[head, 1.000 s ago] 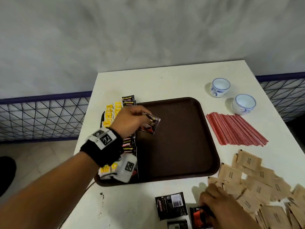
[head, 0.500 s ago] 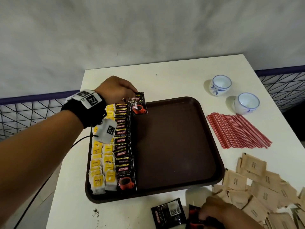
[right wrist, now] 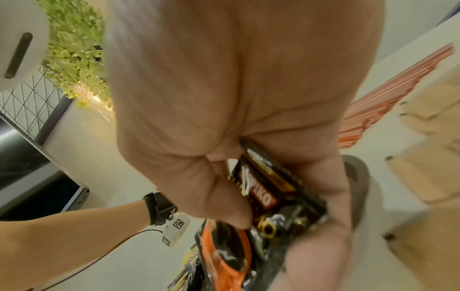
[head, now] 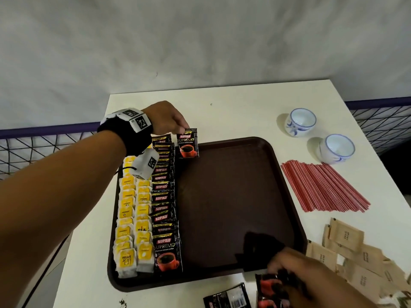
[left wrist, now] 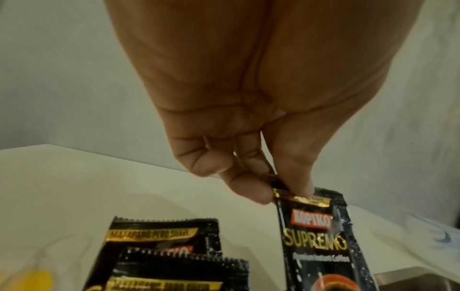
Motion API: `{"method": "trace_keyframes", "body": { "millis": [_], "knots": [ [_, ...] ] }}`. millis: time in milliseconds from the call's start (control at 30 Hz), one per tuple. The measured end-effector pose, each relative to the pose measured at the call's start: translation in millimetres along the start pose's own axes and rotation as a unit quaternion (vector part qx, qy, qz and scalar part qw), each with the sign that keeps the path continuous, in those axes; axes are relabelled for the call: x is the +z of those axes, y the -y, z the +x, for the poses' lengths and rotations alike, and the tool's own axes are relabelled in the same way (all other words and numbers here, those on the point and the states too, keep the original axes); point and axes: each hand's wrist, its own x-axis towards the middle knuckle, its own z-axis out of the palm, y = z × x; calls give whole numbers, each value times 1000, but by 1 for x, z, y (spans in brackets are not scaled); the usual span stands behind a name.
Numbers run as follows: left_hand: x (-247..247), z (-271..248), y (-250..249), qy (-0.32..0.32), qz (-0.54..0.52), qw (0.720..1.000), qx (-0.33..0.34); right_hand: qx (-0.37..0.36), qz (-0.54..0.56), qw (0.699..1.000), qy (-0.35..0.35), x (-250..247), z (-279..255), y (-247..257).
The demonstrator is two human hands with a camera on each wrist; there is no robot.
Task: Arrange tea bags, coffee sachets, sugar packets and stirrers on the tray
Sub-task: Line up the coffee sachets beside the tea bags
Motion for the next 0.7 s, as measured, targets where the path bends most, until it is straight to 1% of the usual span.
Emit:
{"method": "trace_keyframes", "body": {
  "millis": [33, 67, 100, 133, 200, 233, 367, 467, 700],
  "knots": [
    [1, 2, 0, 2, 7, 1000, 3, -22, 27, 999, -2, 10, 9, 20],
    [2, 3, 1, 2, 14, 1000, 7, -7, 72, 997, -26, 9, 27, 41],
    [2, 5, 1, 4, 21, 1000, 11, -31, 70, 995, -56, 4, 32, 44],
    [3, 6, 2, 6, 30, 999, 14, -29, 65, 995, -69, 3, 40, 46],
    [3, 8, 3, 11, 44, 999, 16, -30, 105, 989, -94, -4, 49, 49],
    [3, 8, 3, 11, 48, 999, 15, -31, 122, 987, -98, -5, 52, 50],
    [6, 10, 4, 1, 66, 998, 12, -34, 120, 986, -106, 4, 66, 53],
    [5, 11, 5, 5, 83, 996, 8, -28, 127, 987, -95, 9, 69, 52],
    [4, 11, 7, 12, 106, 994, 5, -42, 166, 978, -122, 11, 76, 51]
  ]
}}
